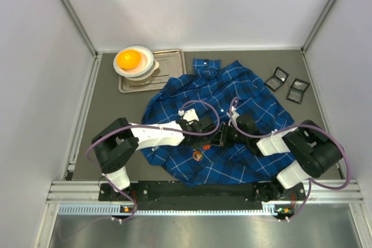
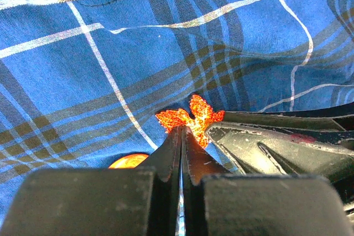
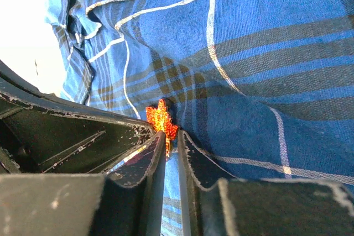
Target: Remove the brooch from the garment
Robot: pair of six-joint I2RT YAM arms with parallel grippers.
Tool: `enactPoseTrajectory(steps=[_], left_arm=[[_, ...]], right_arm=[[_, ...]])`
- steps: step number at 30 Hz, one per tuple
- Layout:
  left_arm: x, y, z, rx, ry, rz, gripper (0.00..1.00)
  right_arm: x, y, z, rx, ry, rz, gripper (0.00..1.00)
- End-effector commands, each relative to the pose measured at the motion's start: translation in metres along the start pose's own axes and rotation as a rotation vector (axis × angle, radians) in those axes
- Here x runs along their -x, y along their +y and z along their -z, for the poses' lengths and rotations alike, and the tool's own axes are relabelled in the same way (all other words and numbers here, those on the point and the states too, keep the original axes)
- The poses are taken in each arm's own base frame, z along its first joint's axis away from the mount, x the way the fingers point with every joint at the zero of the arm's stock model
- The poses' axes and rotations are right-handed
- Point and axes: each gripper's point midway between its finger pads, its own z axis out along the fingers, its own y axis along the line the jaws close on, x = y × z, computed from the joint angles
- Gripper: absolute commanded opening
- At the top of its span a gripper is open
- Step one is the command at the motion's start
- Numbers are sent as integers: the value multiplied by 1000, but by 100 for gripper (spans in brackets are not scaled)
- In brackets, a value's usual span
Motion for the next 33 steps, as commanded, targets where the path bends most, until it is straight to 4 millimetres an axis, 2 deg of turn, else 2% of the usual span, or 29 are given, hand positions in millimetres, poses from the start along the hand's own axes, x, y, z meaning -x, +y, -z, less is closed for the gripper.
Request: enactPoseTrajectory(steps=[1, 5, 6, 9, 10, 11, 15, 16, 20, 24, 25, 26, 27, 28, 29, 31, 33], left_arm=[[4, 18, -7, 25, -34, -23, 0], [2, 15, 7, -15, -7, -4, 5], [3, 17, 11, -15, -2, 5, 12], [2, 18, 26, -41, 29, 50, 25], [0, 18, 30, -54, 49, 70, 34], [1, 15, 38, -83, 62, 94, 37], [0, 18, 53, -120, 147, 268, 57], [4, 11, 60, -164, 157, 303, 64], [19, 8, 65, -194, 186, 455, 84], [28, -3, 61, -220, 254, 573, 82], [26, -4, 54, -209, 267, 583, 81], [26, -13, 56, -223, 307, 587, 81], [24, -16, 54, -216, 328, 587, 79], [18, -15, 44, -178, 352, 586, 78], [17, -26, 46, -182, 388, 588, 77], [8, -22, 31, -114, 416, 587, 73], [5, -26, 27, -94, 443, 594, 69]], right_arm=[[20, 28, 1, 96, -72, 100, 10], [22, 32, 2, 78, -83, 152, 0], [22, 30, 2, 60, -81, 156, 0], [23, 35, 2, 50, -93, 204, 0], [21, 35, 2, 42, -86, 219, 0], [20, 41, 2, 49, -88, 235, 0], [18, 45, 0, 32, -80, 277, 0], [18, 47, 0, 37, -79, 284, 0], [14, 49, 0, 43, -73, 301, 0], [12, 52, 3, 62, -68, 313, 0], [12, 53, 4, 65, -69, 319, 0], [11, 52, 4, 63, -69, 319, 0], [11, 53, 4, 66, -70, 321, 0], [11, 53, 5, 69, -67, 323, 1], [10, 53, 5, 69, -67, 324, 1], [10, 54, 6, 75, -71, 328, 1], [9, 55, 7, 79, -69, 328, 1]])
